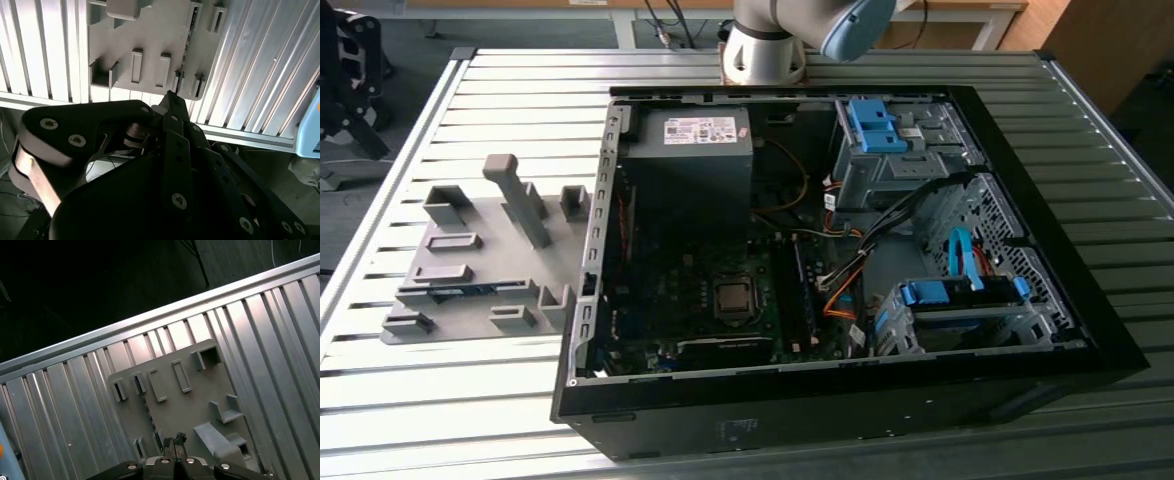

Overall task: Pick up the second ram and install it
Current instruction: 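Pick up the second ram and move it above second insertion slot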

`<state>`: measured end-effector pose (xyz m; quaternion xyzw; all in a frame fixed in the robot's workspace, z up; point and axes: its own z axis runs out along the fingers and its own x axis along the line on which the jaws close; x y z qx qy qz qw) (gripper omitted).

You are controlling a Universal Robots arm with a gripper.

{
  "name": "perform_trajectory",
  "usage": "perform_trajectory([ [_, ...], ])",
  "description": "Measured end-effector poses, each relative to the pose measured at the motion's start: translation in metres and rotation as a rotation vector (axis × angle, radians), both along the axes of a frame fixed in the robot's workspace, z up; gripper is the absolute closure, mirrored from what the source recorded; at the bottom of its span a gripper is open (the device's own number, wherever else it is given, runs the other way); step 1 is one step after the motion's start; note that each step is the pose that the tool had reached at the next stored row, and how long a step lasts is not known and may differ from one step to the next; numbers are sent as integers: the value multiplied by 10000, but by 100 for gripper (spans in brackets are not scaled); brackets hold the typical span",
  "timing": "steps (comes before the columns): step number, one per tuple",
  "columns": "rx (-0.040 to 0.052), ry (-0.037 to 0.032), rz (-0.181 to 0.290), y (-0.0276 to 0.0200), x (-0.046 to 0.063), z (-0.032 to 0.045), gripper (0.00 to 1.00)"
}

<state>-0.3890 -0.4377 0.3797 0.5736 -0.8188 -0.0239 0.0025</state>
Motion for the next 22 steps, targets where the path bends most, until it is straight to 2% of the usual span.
perform_trajectory([
  [13, 0, 0, 2266, 0, 0, -32, 89],
  [16, -1, 1, 2681, 0, -2, -37, 89],
  [18, -1, 0, 2729, 0, -3, -38, 89],
  [19, 0, 0, 2729, 0, -4, -38, 84],
  [20, 0, 0, 2730, -1, -4, -38, 84],
  [22, 0, -6, 2750, -8, -12, -43, 71],
])
